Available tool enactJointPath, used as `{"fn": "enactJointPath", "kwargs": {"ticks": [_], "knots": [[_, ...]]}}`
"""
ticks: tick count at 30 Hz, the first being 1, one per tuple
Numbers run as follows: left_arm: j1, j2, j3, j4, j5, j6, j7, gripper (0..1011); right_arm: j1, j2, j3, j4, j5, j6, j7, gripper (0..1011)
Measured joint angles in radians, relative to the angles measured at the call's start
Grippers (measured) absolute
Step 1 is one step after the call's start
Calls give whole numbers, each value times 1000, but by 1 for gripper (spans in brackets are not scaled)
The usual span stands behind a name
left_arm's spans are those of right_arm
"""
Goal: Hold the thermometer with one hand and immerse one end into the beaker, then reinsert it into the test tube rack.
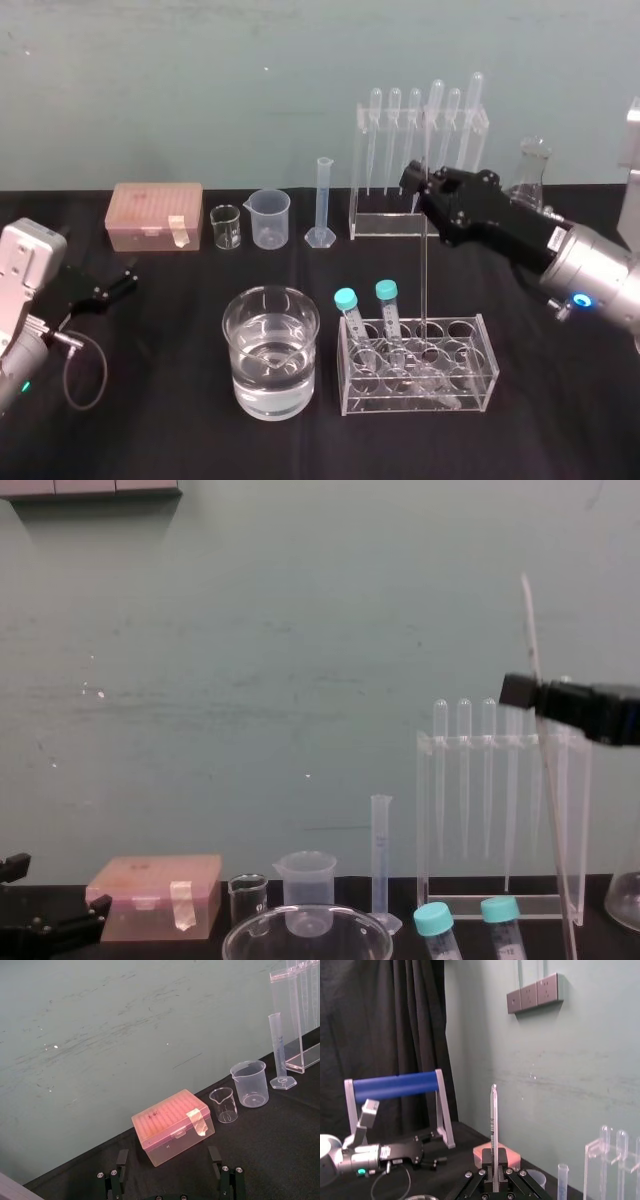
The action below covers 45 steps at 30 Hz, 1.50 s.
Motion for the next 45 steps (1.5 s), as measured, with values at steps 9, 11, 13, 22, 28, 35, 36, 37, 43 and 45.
{"fn": "enactJointPath", "kwargs": {"ticks": [9,11,13,22,28,35,36,37,43,45], "knots": [[0,0,0,0,0,0,0,1008,-2,-16,-8,36,-30,-2,3,58],[0,0,0,0,0,0,0,1008,-4,-19,-8,41,-34,1,4,58],[0,0,0,0,0,0,0,1008,-6,-22,-8,45,-36,3,4,58],[0,0,0,0,0,0,0,1008,-9,-27,-3,46,-49,0,2,58],[0,0,0,0,0,0,0,1008,-9,-27,-3,46,-48,0,2,64],[0,0,0,0,0,0,0,1008,-10,-26,-4,46,-48,3,2,242],[0,0,0,0,0,0,0,1008,-10,-26,-4,46,-47,3,2,264],[0,0,0,0,0,0,0,1008,-10,-26,-4,46,-47,3,2,301],[0,0,0,0,0,0,0,1008,-10,-25,-3,45,-46,4,2,500],[0,0,0,0,0,0,0,1008,-9,-25,-3,46,-46,4,2,563]]}}
